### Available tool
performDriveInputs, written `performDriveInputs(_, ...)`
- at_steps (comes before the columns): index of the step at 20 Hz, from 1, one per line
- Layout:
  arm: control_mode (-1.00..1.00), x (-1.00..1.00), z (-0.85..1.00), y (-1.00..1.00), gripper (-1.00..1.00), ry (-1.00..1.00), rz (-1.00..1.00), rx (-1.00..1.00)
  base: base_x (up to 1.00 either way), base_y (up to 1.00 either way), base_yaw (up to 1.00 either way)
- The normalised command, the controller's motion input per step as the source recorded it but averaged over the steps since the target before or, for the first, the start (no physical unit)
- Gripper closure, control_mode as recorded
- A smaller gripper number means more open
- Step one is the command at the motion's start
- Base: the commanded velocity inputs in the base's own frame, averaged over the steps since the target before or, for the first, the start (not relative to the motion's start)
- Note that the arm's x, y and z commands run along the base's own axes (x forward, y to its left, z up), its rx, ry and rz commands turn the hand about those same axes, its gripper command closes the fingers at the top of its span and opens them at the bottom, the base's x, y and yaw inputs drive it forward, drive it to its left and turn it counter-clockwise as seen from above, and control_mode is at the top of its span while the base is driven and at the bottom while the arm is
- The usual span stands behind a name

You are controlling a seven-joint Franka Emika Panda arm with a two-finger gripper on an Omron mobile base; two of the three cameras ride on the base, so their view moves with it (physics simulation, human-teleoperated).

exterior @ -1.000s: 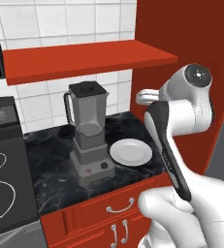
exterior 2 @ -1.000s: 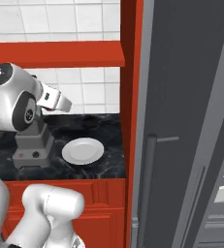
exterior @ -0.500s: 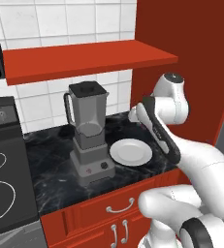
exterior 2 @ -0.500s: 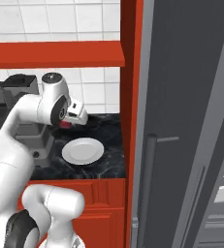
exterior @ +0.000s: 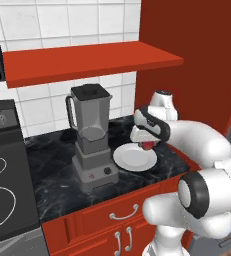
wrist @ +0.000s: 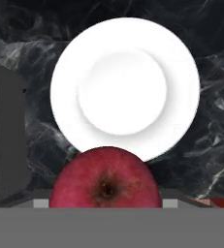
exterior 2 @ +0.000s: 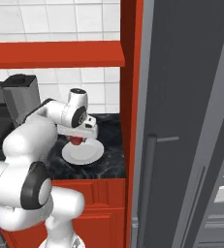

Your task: Pick the two apples from the fridge and place them on the plate next to the blender to make a fruit smoothie.

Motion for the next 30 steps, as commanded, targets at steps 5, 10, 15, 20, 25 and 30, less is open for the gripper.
performDriveInputs(5, -1.0, 0.58, -0.7, 0.0, 1.0, 0.23, 0.1, 0.0, 0.0, 0.0, 0.0)
performDriveInputs(10, -1.0, 0.5, -0.55, 0.0, 1.0, 0.07, 0.02, -0.01, 0.0, 0.0, 0.0)
performDriveInputs(15, -1.0, 0.53, -0.73, 0.03, 1.0, 0.02, 0.0, -0.03, 0.0, 0.0, 0.0)
performDriveInputs(20, -1.0, 0.06, -0.53, 0.08, 1.0, -0.07, 0.0, -0.02, 0.0, 0.0, 0.0)
performDriveInputs(25, -1.0, 0.0, -0.25, 0.08, -1.0, -0.05, 0.0, -0.02, 0.0, 0.0, 0.0)
performDriveInputs(30, -1.0, -0.14, 0.2, 0.0, -1.0, -0.07, 0.0, 0.0, 0.0, 0.0, 0.0)
